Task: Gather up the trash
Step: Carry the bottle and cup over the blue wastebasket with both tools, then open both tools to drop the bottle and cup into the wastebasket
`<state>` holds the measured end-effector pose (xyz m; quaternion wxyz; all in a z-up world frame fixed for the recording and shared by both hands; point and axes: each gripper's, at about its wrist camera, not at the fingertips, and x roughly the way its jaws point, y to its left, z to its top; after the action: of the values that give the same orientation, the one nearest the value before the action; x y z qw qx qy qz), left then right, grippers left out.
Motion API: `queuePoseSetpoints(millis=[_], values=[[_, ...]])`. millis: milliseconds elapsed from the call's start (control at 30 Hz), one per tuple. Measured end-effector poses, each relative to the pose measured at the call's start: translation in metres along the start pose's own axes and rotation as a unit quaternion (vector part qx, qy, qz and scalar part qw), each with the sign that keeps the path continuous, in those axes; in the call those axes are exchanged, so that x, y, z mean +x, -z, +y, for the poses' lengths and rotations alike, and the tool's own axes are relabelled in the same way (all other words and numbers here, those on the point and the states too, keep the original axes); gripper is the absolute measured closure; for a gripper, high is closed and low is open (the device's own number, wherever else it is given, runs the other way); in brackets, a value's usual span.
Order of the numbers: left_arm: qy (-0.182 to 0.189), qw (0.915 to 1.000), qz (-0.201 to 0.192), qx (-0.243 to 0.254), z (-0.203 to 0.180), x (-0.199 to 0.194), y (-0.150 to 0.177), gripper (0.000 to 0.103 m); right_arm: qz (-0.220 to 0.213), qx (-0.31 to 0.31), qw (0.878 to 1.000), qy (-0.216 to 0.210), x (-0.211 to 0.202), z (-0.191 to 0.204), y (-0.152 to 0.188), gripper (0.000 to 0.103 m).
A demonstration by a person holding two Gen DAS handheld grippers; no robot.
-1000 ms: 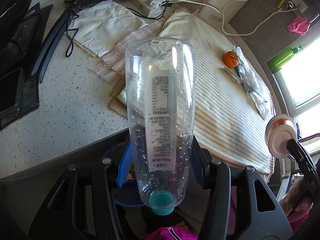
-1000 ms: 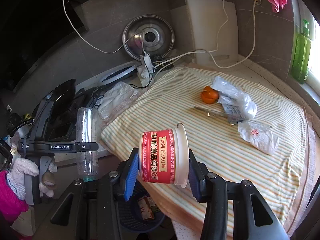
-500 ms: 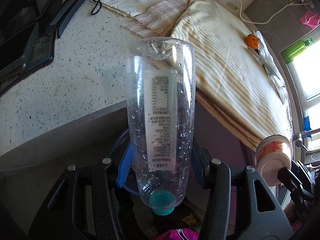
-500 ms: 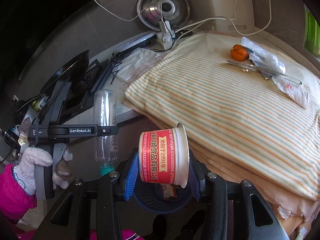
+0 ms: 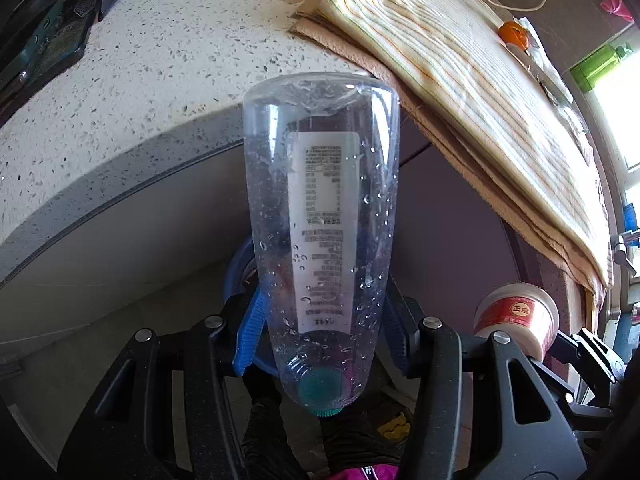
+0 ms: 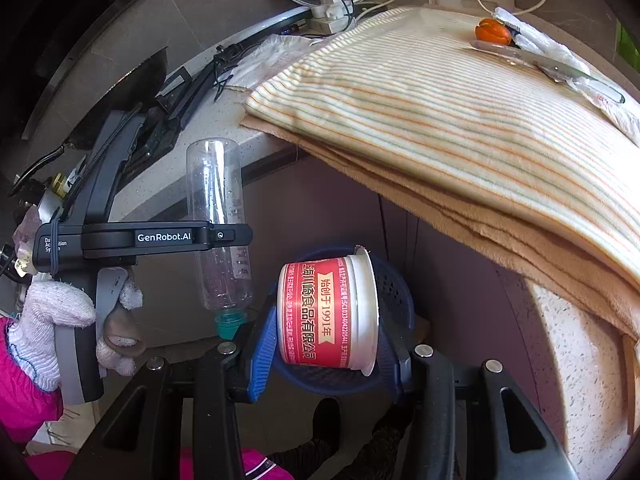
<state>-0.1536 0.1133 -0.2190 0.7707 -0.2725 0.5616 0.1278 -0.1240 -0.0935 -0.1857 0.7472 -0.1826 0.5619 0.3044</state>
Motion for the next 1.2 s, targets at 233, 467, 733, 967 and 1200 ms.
queuePoseSetpoints(millis=[233,467,733,967,1200], values=[[-0.012,0.9999,0.003,0.01,-0.002,0.015,0.005,0.049,0.017,0.006,1.0,0.006,0.022,0.0,0.011,0.057],[-0.022,0.9996,0.003,0.018,0.002,0.026,0.012,0.05,0.033,0.013,0.999,0.01,0.041,-0.004,0.014,0.057],[-0.031,0.9992,0.005,0.024,-0.004,0.04,0.012,0.05,0.045,0.006,0.999,0.019,0.062,-0.001,0.008,0.057],[-0.039,0.9987,0.008,0.034,-0.012,0.039,0.01,0.049,0.053,0.003,0.998,0.017,0.075,0.002,0.004,0.056],[-0.043,0.9984,0.007,0.036,-0.02,0.034,0.011,0.048,0.052,0.0,0.998,0.022,0.077,0.003,-0.002,0.046]])
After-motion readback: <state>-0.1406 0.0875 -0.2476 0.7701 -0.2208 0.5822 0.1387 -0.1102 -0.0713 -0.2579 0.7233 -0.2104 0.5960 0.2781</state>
